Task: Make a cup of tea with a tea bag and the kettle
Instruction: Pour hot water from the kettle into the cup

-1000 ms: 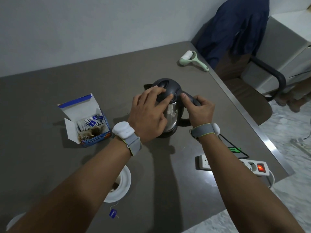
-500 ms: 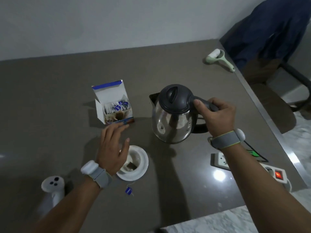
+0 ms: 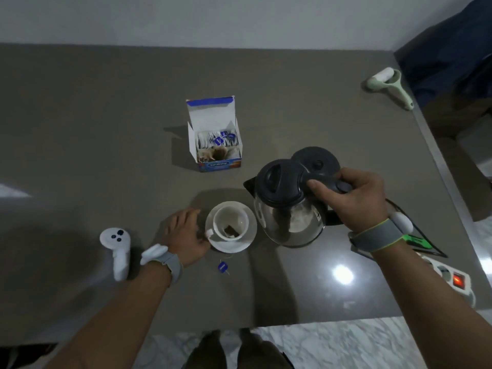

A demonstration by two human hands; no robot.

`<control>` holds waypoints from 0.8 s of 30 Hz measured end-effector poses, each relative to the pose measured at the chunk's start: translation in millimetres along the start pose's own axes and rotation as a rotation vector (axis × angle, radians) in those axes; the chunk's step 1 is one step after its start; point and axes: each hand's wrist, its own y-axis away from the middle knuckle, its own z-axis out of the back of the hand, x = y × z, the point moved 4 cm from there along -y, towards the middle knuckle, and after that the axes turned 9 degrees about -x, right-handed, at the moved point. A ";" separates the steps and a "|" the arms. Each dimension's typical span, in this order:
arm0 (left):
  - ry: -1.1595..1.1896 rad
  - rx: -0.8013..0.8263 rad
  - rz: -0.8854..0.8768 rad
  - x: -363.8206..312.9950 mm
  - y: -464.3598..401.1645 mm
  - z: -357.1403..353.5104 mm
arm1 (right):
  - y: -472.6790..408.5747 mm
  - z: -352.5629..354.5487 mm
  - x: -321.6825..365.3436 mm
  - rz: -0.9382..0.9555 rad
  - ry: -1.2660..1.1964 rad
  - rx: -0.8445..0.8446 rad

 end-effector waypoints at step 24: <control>0.186 -0.167 -0.198 -3.3 -0.1 -26.9 | 17.6 -39.1 33.3 0.123 0.538 0.300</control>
